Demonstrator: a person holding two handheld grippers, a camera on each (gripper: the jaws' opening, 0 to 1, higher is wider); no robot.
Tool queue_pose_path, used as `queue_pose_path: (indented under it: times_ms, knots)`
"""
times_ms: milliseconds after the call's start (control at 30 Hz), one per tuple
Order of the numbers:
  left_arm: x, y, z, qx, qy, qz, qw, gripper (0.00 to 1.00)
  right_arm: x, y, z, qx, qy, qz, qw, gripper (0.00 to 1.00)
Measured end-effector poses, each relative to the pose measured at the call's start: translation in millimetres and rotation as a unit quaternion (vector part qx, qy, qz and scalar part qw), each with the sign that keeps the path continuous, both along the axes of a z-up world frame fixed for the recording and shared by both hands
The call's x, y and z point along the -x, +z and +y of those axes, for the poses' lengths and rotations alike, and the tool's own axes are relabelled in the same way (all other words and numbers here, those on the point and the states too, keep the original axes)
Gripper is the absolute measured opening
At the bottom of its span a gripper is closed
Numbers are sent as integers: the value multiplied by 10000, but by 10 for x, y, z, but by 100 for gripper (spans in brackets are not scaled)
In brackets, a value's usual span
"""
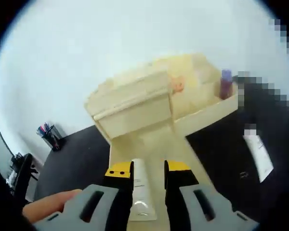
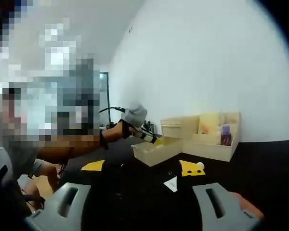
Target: Open the drawer, pick up the cosmetic bottles from the table one by one, place them into the drawer, release the gripper, close the drawer, and move the gripper away
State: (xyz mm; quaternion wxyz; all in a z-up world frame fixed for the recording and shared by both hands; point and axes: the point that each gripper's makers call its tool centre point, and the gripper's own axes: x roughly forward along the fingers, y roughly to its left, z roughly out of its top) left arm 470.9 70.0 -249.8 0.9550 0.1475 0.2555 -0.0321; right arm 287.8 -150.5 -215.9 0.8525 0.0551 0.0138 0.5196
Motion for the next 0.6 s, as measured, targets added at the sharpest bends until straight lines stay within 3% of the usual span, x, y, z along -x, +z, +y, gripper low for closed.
queue_pose_path:
  times_ms: [167, 233, 300, 367, 433, 467, 533, 600]
  knots:
    - [169, 76, -389, -103, -378, -25, 9992, 20, 1, 5, -16, 41, -20, -23, 10000, 54]
    - [259, 36, -535, -157, -599, 125, 9980, 21, -7, 20, -37, 72, -63, -69, 9999, 54]
    - [344, 3, -724, 15, -779, 246, 9967, 23, -7, 33, -57, 144, -84, -135, 9998, 54]
    - [414, -22, -992, 484, -1151, 372, 9915, 26, -14, 42, -82, 280, -132, -276, 9991, 54]
    - [464, -68, -1173, 1020, -1275, 682, 9842, 27, -22, 1, -110, 597, -166, -430, 9972, 54]
    - [454, -80, -1210, 1086, -1267, 729, 9833, 28, -44, 2, -131, 696, -274, -541, 9957, 54]
    - [426, -126, -1227, 878, -1175, 755, 9863, 28, -61, -7, -155, 886, -391, -712, 9927, 54]
    - [460, -182, -1303, 1083, -1164, 982, 9824, 28, -58, -3, -161, 972, -422, -787, 9912, 55]
